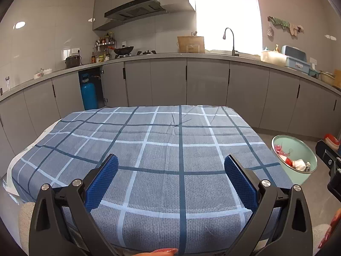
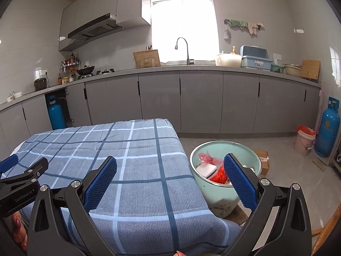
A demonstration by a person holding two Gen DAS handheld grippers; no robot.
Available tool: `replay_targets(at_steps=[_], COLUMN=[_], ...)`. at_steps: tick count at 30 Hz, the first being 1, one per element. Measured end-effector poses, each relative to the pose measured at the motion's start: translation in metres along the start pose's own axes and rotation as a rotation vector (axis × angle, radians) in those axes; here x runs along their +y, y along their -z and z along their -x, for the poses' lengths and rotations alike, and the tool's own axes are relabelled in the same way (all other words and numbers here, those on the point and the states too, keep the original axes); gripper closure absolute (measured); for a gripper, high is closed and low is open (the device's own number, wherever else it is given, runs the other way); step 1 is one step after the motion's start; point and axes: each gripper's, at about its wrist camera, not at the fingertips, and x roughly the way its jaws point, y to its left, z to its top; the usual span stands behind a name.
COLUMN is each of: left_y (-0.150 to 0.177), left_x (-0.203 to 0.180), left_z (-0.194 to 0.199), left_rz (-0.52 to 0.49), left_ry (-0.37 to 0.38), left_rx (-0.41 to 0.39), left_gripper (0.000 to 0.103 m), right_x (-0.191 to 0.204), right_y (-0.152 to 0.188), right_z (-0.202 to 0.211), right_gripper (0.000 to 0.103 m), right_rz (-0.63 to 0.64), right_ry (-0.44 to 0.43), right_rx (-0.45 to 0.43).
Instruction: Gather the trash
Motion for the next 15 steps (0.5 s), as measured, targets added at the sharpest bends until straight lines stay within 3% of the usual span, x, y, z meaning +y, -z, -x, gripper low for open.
replay_targets(at_steps=[15], left_y=[-0.0015], left_x=[0.0040], left_z=[-0.0007], left_rz=[0.014], left_ry=[0.003], left_rx=[0.003], left_gripper=[0.005], right_x=[0.0020], right_y=[-0.0001], right_z=[-0.0018], right_gripper=[0.004], right_rz=[0.006], right_ry=[-0.002], right_rx=[0.005])
